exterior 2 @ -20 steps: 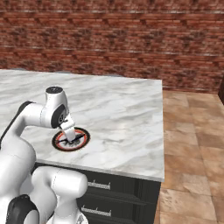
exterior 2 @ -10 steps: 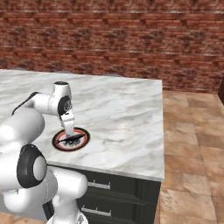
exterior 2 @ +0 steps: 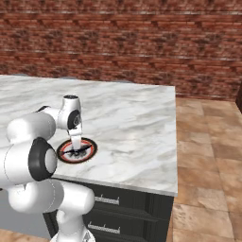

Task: Place the fish on the rack of the oven, and slide the rack back inside. Close the oven door.

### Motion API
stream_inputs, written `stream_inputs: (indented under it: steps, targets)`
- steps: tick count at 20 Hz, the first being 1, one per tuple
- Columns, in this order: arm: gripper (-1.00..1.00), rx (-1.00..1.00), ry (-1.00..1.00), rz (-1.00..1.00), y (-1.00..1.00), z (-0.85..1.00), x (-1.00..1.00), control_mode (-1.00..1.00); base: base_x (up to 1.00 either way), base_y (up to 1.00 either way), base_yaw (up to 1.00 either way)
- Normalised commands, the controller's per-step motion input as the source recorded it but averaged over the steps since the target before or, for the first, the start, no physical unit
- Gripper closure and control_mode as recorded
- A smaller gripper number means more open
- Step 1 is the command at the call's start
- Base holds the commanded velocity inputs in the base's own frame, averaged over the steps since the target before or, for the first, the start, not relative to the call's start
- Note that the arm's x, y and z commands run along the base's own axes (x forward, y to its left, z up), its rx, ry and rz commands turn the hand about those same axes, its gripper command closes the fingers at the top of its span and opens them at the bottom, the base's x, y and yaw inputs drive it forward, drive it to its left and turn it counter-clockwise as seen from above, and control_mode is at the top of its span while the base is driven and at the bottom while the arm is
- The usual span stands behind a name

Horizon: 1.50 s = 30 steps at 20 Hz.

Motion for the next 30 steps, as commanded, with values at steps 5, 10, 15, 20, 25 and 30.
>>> stream_inputs:
  steps: [5,10,15,20,25,30]
  targets:
    - [-1.00,0.00,0.00,-0.05,0.00,-0.34,0.19,-1.00,0.00,0.00,0.00]
    - [-1.00,0.00,0.00,-0.01,0.00,-0.26,0.26,-1.00,0.00,0.00,0.00]
    - [-1.00,0.00,0.00,0.00,0.00,-0.27,0.28,-1.00,0.00,0.00,0.00]
    - [-1.00,0.00,0.00,0.00,0.06,-0.29,0.25,-1.00,0.00,0.00,0.00]
    - [-1.00,0.00,0.00,0.00,0.10,-0.33,0.22,-1.00,0.00,0.00,0.00]
    - [1.00,0.00,0.00,0.00,0.08,-0.23,0.06,-1.00,0.00,0.00,0.00]
